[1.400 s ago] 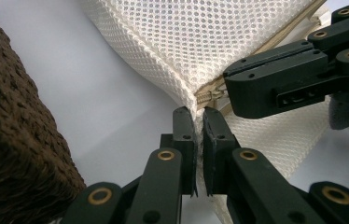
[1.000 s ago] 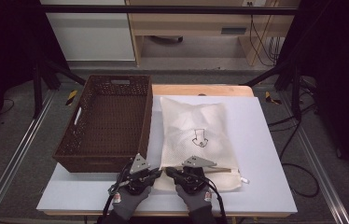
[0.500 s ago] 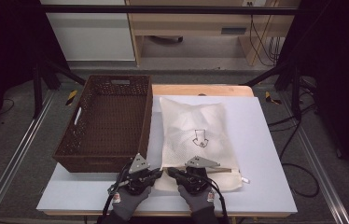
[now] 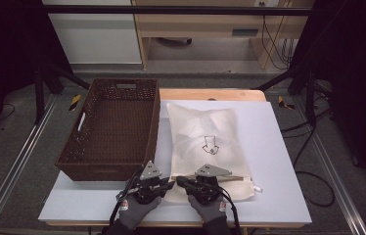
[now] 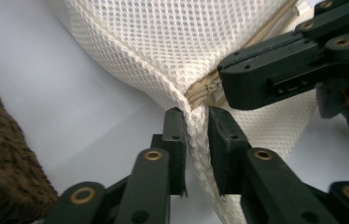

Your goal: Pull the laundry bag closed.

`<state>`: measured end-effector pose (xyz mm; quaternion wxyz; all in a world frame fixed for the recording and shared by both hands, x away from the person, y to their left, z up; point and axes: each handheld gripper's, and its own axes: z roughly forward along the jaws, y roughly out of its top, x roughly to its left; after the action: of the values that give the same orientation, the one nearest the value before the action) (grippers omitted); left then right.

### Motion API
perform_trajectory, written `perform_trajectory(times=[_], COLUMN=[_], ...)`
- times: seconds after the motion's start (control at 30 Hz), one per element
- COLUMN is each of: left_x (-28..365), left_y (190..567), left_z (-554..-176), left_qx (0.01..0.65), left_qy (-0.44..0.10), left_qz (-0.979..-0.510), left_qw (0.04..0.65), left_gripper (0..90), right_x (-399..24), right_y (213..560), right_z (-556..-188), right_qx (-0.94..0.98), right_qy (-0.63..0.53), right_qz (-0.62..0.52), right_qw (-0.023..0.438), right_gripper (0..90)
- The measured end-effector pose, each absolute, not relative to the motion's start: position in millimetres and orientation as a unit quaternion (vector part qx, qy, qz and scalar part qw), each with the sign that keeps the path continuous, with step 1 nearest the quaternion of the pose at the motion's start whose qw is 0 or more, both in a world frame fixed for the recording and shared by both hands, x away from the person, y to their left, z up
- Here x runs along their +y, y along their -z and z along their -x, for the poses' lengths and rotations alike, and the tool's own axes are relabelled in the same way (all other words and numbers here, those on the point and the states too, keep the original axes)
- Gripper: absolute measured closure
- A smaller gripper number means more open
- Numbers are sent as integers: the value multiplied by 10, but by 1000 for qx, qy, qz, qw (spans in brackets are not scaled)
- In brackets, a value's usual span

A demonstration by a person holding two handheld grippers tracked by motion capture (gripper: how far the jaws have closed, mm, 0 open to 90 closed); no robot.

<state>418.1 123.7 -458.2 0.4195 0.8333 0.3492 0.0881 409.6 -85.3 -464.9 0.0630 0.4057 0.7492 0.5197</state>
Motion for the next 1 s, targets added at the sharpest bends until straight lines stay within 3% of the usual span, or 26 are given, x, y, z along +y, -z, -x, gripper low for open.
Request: perform_trajectory(times=[0.13,0.23,0.37,1.0], left_x=[1186,1182,1184,1258], left_y=[4565,4570,4592,4621], left_z=[-4225,-4253,-4228,-4198], left_qx=[349,352,356,374], left_qy=[-85,-74,-85,-82], left_qz=[-837,-837,-838,-821], left_qw=[414,412,404,424], left_gripper=[755,819,841,832], right_x=[-852,-877,-872,-810], right_y=[4627,4620,4660,4731], right_z=[-4091,-4096,-4112,-4104], right_qx=[751,753,754,739], right_qy=[-519,-517,-515,-517], right_qz=[-402,-402,-403,-428], right_qw=[70,71,64,63], right_gripper=[874,873,873,873])
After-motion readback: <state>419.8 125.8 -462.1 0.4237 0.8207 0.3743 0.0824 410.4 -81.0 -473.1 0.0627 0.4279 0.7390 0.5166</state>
